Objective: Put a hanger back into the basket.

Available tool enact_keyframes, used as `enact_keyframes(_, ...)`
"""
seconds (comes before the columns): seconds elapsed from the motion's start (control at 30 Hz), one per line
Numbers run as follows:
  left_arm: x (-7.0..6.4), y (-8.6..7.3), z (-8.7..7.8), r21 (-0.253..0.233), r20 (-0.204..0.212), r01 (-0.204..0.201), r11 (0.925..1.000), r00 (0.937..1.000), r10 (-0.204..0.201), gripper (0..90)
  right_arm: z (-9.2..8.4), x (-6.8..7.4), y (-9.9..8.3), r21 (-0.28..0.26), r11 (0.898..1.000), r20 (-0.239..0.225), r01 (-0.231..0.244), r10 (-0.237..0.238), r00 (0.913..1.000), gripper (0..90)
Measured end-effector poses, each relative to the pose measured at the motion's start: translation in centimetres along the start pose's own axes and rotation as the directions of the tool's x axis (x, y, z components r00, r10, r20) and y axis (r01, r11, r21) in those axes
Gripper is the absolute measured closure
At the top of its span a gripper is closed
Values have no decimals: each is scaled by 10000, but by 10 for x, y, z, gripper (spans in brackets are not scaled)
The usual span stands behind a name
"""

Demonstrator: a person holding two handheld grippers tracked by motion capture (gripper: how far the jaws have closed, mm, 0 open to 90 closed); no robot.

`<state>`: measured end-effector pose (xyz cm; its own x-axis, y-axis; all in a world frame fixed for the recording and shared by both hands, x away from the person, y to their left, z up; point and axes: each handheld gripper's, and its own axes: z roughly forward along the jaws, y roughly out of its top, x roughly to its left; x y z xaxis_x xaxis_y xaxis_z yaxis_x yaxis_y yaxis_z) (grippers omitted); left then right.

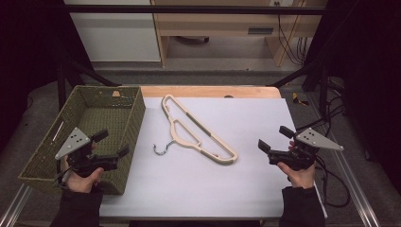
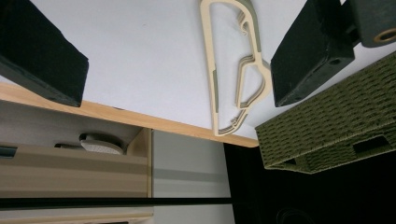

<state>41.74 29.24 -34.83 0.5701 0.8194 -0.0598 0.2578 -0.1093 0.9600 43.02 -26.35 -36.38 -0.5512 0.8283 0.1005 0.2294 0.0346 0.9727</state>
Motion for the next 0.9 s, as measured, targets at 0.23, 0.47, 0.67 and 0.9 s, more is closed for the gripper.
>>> enact_keyframes(0.23, 0, 2, 5, 169, 8, -79, 9998, 10000, 78, 51, 3, 2, -1, 172, 9999, -27, 2, -1, 10000, 47)
enact_keyframes(0.47, -10, 12, 21, 313, 145, -332, 9990, 9994, 328, 59, 7, 5, -2, 301, 9995, -118, 109, -106, 9999, 48)
enact_keyframes(0.67, -23, 18, 40, 633, 466, -590, 9962, 9973, 561, 63, 7, 6, -1, 282, 9994, -203, 206, -201, 9996, 48)
enact_keyframes(0.9, -36, 20, 65, 1195, 759, -925, 9885, 9936, 838, 69, 10, 9, 0, 311, 9993, -285, 207, -199, 9994, 48)
